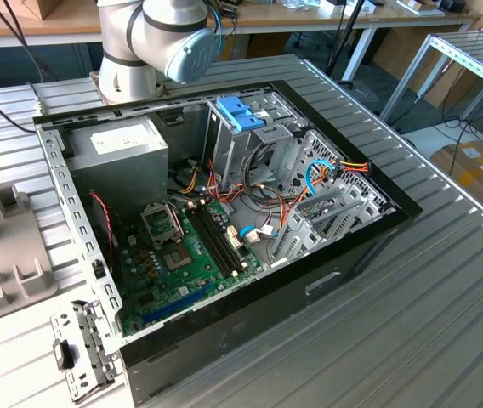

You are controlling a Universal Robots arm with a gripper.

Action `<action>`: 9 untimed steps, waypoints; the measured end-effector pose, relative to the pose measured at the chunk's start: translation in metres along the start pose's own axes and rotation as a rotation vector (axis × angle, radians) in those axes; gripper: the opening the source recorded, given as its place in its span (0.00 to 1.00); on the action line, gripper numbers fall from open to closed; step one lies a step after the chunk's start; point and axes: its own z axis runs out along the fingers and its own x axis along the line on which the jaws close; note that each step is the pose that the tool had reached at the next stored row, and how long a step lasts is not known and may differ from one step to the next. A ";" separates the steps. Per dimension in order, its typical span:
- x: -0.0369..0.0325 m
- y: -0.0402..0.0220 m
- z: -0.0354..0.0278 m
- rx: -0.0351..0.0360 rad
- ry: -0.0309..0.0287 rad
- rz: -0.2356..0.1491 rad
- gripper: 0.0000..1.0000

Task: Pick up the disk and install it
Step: 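Pick up the disk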

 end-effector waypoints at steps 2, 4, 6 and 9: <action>-0.0015 0.0002 0.0016 0.0000 0.0000 0.000 0.60; -0.0041 0.0003 0.0027 0.0001 0.0000 0.000 0.60; -0.0066 0.0005 0.0035 0.0001 -0.0001 0.000 0.60; -0.0097 0.0033 0.0060 -0.0001 0.0000 0.000 0.60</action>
